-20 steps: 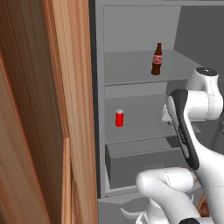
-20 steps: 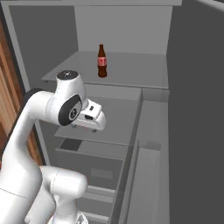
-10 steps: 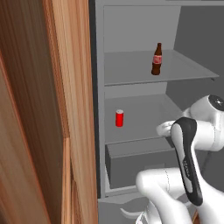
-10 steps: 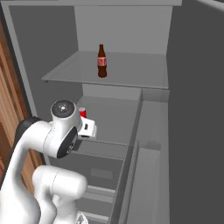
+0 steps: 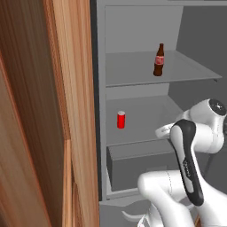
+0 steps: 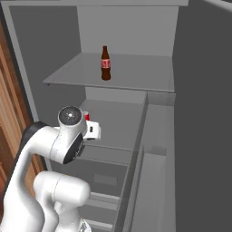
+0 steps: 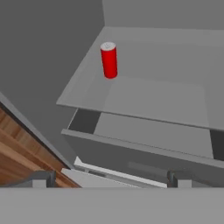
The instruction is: Open the fridge, grab two sodas, and place both sodas inside the bowl with ice on the dining counter.
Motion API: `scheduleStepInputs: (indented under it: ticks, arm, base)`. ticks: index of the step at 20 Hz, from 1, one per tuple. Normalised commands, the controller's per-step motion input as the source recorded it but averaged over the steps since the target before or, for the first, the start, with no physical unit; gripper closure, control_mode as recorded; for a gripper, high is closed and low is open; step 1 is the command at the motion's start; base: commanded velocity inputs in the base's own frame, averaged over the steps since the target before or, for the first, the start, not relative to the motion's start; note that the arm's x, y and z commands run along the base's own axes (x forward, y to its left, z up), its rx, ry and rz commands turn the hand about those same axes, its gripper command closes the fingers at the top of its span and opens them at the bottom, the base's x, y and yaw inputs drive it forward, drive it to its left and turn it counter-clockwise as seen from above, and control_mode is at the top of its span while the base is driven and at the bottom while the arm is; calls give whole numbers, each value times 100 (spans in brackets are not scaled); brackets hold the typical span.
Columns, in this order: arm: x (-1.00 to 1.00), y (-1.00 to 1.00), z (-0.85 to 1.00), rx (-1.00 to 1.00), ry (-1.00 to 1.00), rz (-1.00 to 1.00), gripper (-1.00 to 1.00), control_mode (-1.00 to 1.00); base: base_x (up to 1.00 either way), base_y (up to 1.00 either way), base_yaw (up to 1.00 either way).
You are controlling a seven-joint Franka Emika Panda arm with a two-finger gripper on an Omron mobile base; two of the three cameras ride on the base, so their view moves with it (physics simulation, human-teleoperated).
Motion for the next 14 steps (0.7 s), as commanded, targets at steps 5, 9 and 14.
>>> scheduleStepInputs:
  ticks: [5,9,14]
  arm:
    - [19,12,-5,-1,0,0,-100,-100]
    - [23,9,-1,0,0,0,-100,-100]
    - [18,4,0,0,-1,0,-100,-100]
  base:
    - [0,0,0]
    - [0,0,0]
    - [0,0,0]
